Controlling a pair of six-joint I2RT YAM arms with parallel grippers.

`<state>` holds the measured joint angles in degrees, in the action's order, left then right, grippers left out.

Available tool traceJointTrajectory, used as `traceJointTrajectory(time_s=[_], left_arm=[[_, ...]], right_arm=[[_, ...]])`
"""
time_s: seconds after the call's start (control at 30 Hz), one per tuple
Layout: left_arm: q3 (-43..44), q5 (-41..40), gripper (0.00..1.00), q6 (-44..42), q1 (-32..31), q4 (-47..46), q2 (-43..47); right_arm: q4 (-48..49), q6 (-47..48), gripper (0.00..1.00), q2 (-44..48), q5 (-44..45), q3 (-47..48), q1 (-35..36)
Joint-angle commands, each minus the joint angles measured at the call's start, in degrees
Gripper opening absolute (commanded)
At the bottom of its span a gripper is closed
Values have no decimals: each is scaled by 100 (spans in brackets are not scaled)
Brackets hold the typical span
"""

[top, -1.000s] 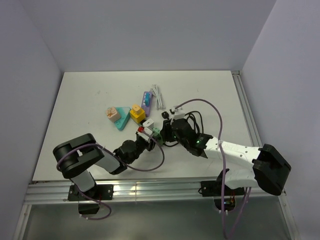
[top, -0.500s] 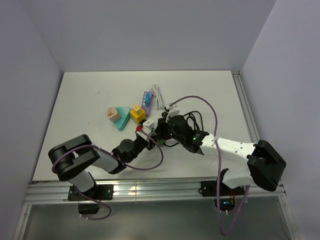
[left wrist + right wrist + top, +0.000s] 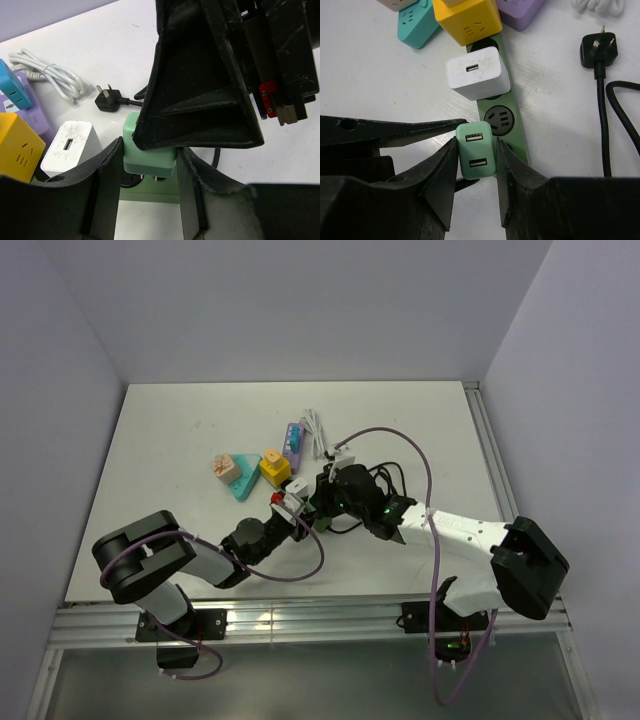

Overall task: Insert the plug
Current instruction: Pick up the plug from the center of the board.

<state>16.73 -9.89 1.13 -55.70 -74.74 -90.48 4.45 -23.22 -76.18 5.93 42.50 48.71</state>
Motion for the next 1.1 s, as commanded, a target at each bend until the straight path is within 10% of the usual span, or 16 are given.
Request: traceJointTrajectory(time_s=[0.0,1.07], left_arm=[[49,14,0,-42,112,-1956,-128],[480,75,0,-51,516,-2493,-1007]], right_arm=[[12,133,7,-133,-31,390,-19],[777,1065,0,-687,-391,487,-2]])
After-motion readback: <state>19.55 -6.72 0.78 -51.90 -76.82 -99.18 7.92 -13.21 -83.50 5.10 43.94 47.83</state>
